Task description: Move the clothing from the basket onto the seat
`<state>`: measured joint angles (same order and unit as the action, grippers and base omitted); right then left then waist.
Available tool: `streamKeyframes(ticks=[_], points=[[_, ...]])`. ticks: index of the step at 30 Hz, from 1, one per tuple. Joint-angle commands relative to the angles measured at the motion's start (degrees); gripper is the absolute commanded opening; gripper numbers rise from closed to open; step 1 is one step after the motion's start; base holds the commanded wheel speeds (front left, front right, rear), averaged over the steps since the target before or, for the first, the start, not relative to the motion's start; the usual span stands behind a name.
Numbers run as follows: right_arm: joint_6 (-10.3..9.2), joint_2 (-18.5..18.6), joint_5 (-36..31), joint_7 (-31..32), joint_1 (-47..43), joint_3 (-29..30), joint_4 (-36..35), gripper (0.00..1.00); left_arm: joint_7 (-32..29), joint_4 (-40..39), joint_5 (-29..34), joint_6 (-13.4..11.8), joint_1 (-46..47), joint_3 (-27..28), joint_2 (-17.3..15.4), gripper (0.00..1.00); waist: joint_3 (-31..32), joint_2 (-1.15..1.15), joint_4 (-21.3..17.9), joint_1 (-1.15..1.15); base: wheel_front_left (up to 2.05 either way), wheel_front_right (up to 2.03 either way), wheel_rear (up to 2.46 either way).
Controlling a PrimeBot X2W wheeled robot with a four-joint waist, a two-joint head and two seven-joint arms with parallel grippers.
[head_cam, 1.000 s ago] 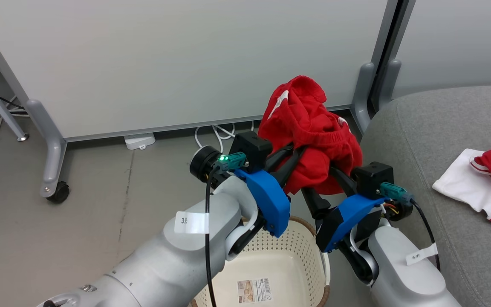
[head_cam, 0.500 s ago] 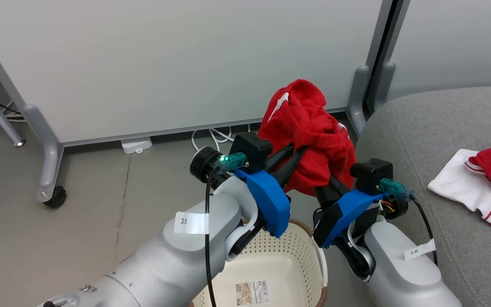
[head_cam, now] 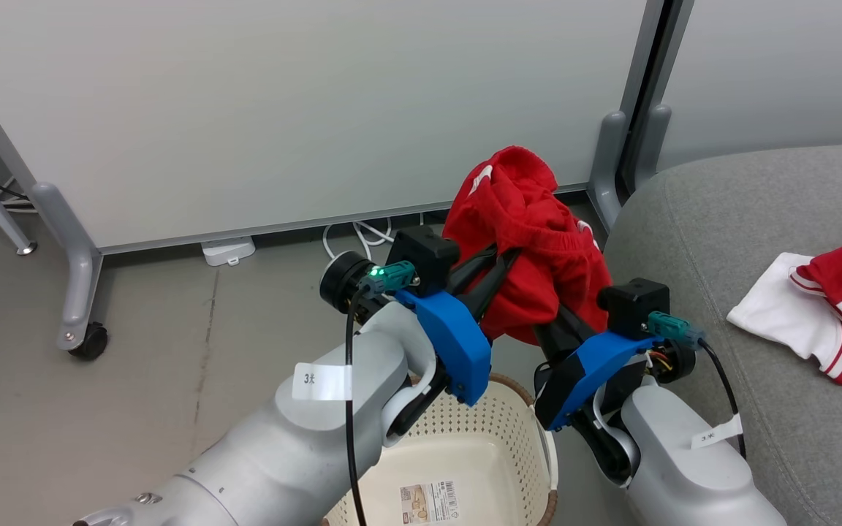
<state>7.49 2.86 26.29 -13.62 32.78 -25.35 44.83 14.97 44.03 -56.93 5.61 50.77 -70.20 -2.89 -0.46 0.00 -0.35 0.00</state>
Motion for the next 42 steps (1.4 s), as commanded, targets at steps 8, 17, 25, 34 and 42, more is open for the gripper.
streamKeyframes(ticks=[8, 17, 25, 34, 42], points=[[0.01, 0.1, 0.5, -0.2, 0.6, -0.2, 1.2, 0.00, 0.3, 0.5, 0.7, 0.3, -0.5, 1.1, 0.0, 0.00, 0.2, 0.00, -0.1, 0.00, 0.00, 0.00, 0.00], [0.01, 0.1, 1.0, -0.3, 0.7, -0.6, 1.7, 0.00, 0.3, 0.8, 0.8, 0.5, -0.8, 1.6, 0.0, 0.00, 0.3, 0.00, -0.2, 0.00, 0.00, 0.00, 0.00], [0.00, 0.1, 1.2, -0.4, 0.5, -0.8, 2.2, 0.00, 0.3, 1.0, 0.8, 0.7, -0.8, 1.5, 0.0, 0.38, 0.3, 0.00, -0.1, 0.00, 0.00, 0.00, 0.00], [0.01, 0.1, 1.5, -0.7, 0.8, -0.8, 2.2, 0.00, 0.3, 0.7, 1.7, 0.3, -1.0, 2.4, 0.0, 1.00, 0.1, 0.00, 0.0, 0.00, 0.00, 0.00, 0.00], [0.01, 0.1, 1.5, -0.8, 0.6, -0.5, 2.3, 0.00, 0.3, -0.1, 4.9, -0.4, -2.3, 5.6, 0.0, 1.00, 0.1, 0.00, 0.2, 0.00, 0.00, 0.00, 0.00]])
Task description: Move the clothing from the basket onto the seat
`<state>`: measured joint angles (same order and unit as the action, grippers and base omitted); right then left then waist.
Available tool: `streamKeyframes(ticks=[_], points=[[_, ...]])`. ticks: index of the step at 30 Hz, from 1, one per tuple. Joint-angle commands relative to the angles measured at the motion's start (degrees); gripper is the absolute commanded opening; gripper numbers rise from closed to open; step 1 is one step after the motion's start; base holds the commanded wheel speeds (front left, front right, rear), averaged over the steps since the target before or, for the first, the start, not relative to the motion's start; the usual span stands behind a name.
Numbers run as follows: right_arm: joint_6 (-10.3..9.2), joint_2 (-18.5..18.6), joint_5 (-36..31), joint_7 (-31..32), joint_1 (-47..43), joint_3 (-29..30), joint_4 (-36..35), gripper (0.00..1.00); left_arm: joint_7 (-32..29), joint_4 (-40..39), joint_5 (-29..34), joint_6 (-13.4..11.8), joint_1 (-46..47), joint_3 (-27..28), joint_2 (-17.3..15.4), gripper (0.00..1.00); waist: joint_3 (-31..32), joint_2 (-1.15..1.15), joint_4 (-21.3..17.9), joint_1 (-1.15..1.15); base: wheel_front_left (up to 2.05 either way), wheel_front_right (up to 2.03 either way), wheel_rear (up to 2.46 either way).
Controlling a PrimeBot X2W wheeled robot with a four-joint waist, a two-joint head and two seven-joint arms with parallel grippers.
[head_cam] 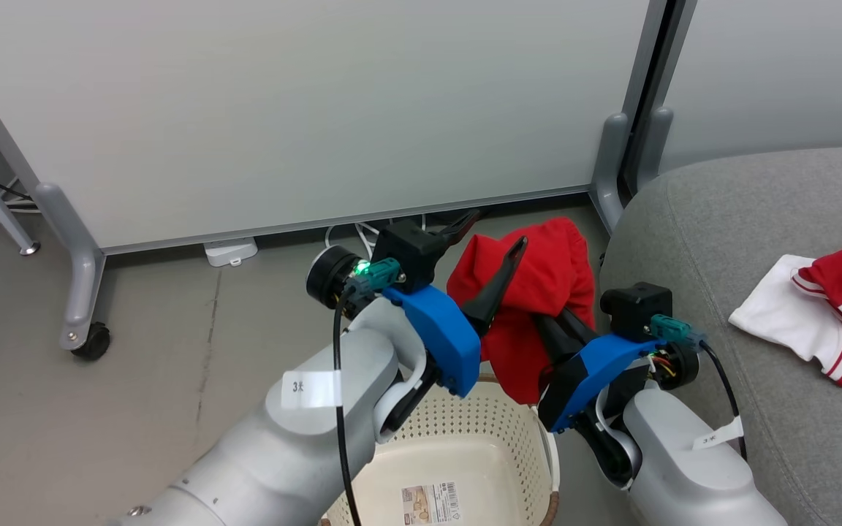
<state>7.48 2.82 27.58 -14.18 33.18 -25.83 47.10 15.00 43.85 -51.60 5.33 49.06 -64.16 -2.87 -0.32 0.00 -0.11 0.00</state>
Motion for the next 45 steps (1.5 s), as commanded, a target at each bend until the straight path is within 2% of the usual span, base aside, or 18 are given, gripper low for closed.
streamKeyframes(ticks=[1, 10, 16, 25, 37, 45], points=[[0.03, 0.1, 0.2, -0.2, -0.1, 0.1, 0.0, 0.00, 0.3, -0.2, 0.6, -0.3, -1.4, 0.5, 0.0, 1.00, 0.1, 0.00, 0.1, 0.00, 0.00, 0.00, 0.00], [0.02, 0.1, -1.0, -0.5, -2.2, 2.5, -1.2, 0.00, 0.2, -9.5, 12.7, -0.7, -13.6, 13.8, -4.7, 1.00, 0.1, 0.00, 0.7, 0.00, 0.00, 0.00, 0.00], [0.03, 0.1, -2.5, -0.2, -3.3, 4.8, -2.4, 0.00, 0.2, -17.0, 20.1, 0.1, -23.7, 24.0, -7.3, 1.00, 0.0, 0.00, 1.3, 0.00, 0.00, 0.00, 0.00], [0.03, 0.1, -3.7, 1.4, -5.1, 6.9, -5.2, 0.00, 0.2, -22.5, 27.2, 1.5, -35.6, 34.9, -7.2, 1.00, -0.2, 0.00, 1.5, 0.00, 0.00, 0.00, 0.00], [0.03, 0.1, -5.0, 3.4, -6.6, 9.0, -8.7, 0.00, 0.2, -22.8, 31.4, 2.1, -39.2, 39.1, -5.0, 1.00, -0.9, 0.00, 0.9, 0.00, 0.00, 0.00, 0.00], [0.03, 0.1, -5.5, 4.1, -6.9, 9.8, -10.8, 0.00, 0.2, -23.5, 31.5, 2.1, -38.7, 39.3, -5.4, 1.00, -2.0, 0.00, -4.2, 0.00, 0.00, 0.00, 0.00]])
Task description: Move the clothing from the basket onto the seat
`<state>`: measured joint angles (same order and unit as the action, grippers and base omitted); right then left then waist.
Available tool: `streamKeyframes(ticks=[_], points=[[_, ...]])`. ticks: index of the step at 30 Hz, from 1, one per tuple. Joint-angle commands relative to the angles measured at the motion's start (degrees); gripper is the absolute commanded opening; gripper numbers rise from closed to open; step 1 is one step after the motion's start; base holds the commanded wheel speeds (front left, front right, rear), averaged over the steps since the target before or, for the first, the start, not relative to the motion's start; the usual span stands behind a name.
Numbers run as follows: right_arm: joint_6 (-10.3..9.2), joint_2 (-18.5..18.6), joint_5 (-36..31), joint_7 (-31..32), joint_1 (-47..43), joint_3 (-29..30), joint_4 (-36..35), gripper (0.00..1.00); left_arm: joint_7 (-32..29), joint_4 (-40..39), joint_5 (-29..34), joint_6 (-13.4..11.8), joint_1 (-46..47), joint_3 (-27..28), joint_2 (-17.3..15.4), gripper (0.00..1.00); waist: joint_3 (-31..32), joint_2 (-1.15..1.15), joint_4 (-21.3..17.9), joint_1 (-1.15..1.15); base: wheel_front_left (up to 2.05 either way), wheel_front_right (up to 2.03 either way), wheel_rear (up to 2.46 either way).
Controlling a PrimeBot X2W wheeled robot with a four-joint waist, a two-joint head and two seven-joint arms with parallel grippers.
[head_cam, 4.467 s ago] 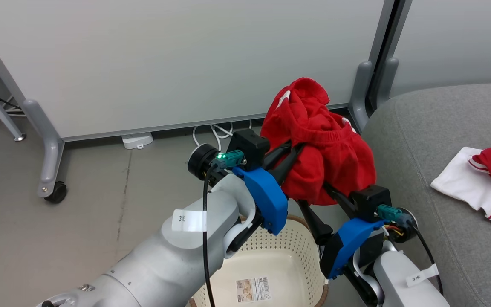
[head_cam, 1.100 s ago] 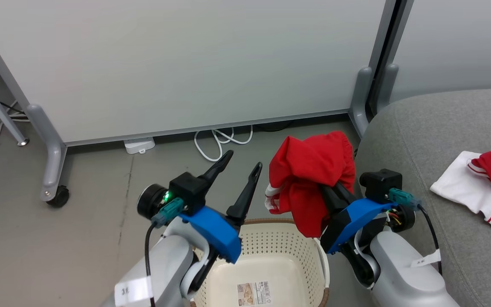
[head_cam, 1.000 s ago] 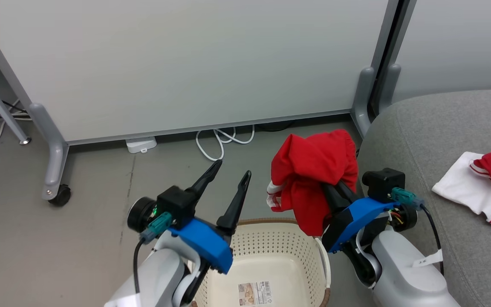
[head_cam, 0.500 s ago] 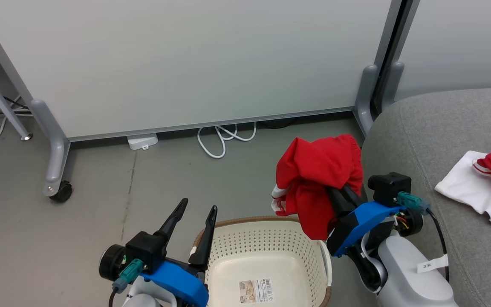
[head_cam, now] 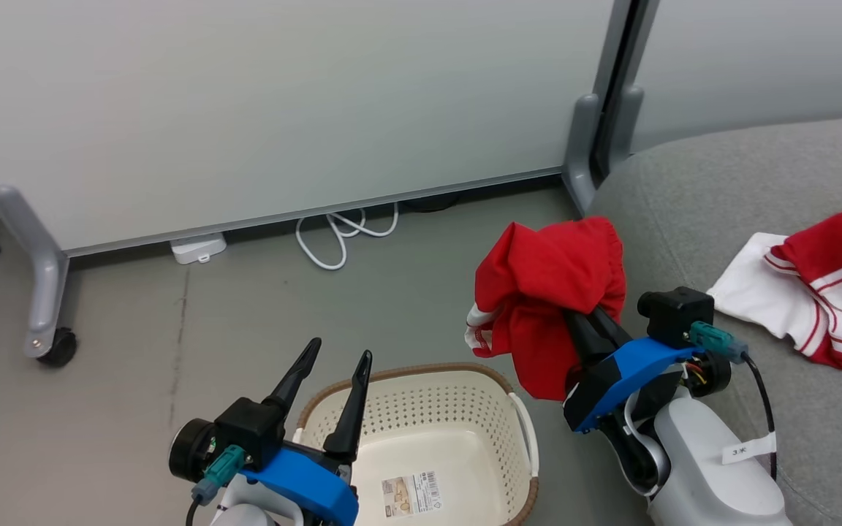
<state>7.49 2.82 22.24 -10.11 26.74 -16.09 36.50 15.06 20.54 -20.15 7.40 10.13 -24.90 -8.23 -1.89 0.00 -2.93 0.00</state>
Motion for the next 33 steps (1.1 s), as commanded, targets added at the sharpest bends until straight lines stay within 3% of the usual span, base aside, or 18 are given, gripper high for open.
streamKeyframes(ticks=[1, 20, 33], points=[[0.01, 0.1, -0.4, 0.2, -0.4, 0.2, -0.4, 0.00, 0.2, -0.2, 0.1, 0.1, 0.4, 0.0, 0.1, 1.00, -0.6, 0.00, -2.2, 0.00, 0.00, 0.00, 0.00], [0.02, 0.1, 0.3, 0.5, -1.4, 1.0, -2.7, 0.00, 0.2, -0.5, 1.0, 0.1, 2.8, -1.5, -1.0, 1.00, -3.7, 0.00, -21.1, 0.00, 0.00, 0.00, 0.00], [0.02, 0.1, 1.6, -0.6, -2.3, 1.1, -2.9, 0.00, 0.2, -0.5, 1.0, 0.1, 3.7, -1.7, -2.2, 1.00, -5.8, 0.00, -26.8, 0.00, 0.00, 0.00, 0.00]])
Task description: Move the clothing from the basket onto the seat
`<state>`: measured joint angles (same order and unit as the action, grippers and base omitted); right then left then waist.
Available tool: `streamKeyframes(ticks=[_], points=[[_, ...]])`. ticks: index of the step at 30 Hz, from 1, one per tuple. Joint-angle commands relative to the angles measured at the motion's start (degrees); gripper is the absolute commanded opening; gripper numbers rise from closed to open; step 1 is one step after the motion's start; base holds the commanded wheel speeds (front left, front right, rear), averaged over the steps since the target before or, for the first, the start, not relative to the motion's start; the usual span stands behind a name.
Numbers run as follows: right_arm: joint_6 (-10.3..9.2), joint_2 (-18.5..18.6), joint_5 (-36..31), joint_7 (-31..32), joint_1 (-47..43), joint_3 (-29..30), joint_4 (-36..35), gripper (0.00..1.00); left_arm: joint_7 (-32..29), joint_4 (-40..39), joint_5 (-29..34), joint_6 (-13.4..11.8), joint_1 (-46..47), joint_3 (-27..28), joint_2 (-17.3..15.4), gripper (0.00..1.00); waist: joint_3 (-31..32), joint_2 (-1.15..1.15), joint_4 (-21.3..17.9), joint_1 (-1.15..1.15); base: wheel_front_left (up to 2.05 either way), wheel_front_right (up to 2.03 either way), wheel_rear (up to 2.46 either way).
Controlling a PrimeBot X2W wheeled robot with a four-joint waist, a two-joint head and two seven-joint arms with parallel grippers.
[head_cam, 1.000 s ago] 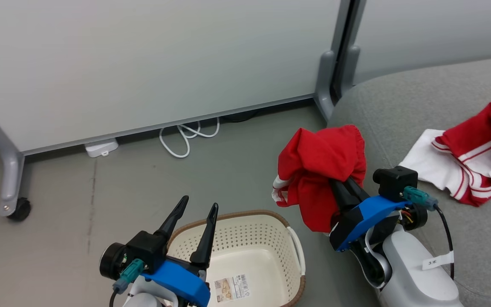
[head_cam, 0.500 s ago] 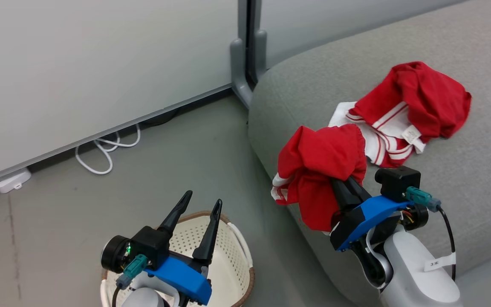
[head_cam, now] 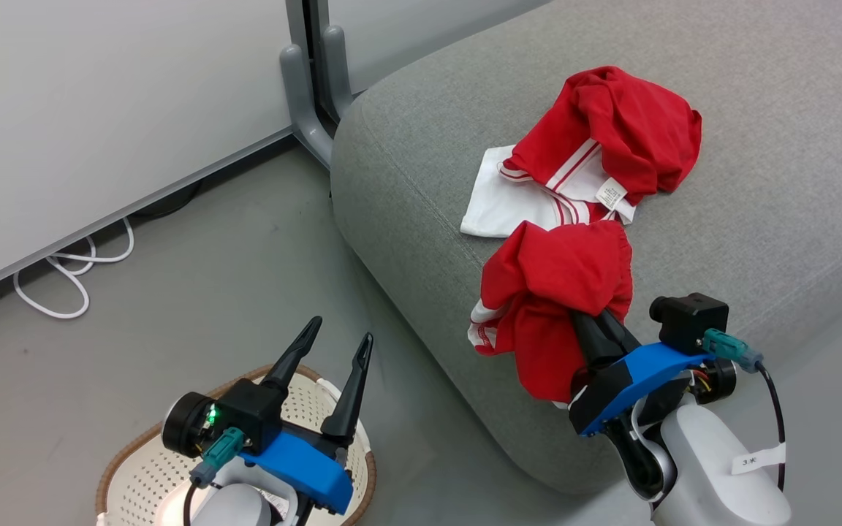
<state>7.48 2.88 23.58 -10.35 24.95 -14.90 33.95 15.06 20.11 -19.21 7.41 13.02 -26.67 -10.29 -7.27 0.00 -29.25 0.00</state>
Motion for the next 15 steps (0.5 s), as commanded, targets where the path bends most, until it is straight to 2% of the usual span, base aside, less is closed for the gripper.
streamKeyframes(ticks=[1, 9, 15], points=[[0.03, 0.0, 0.4, -0.5, -0.5, -0.2, -0.3, 0.00, 0.2, -0.1, 0.1, 0.1, 0.8, 0.1, -0.2, 1.00, -0.5, 0.00, -0.6, 0.00, 0.00, 0.00, 0.00], [0.03, 0.0, 1.3, -1.1, 0.3, 0.0, 0.0, 0.00, 0.2, -0.6, 0.2, 0.1, 1.6, -0.1, -0.2, 1.00, -1.9, 0.00, -0.5, 0.00, 0.00, 0.00, 0.00], [0.03, 0.0, 2.8, -0.3, 5.4, 2.9, 0.1, 0.00, 0.2, -1.3, 0.7, 0.1, 3.1, -0.2, -1.1, 1.00, -4.7, 0.00, 0.5, 0.00, 0.00, 0.00, 0.00]])
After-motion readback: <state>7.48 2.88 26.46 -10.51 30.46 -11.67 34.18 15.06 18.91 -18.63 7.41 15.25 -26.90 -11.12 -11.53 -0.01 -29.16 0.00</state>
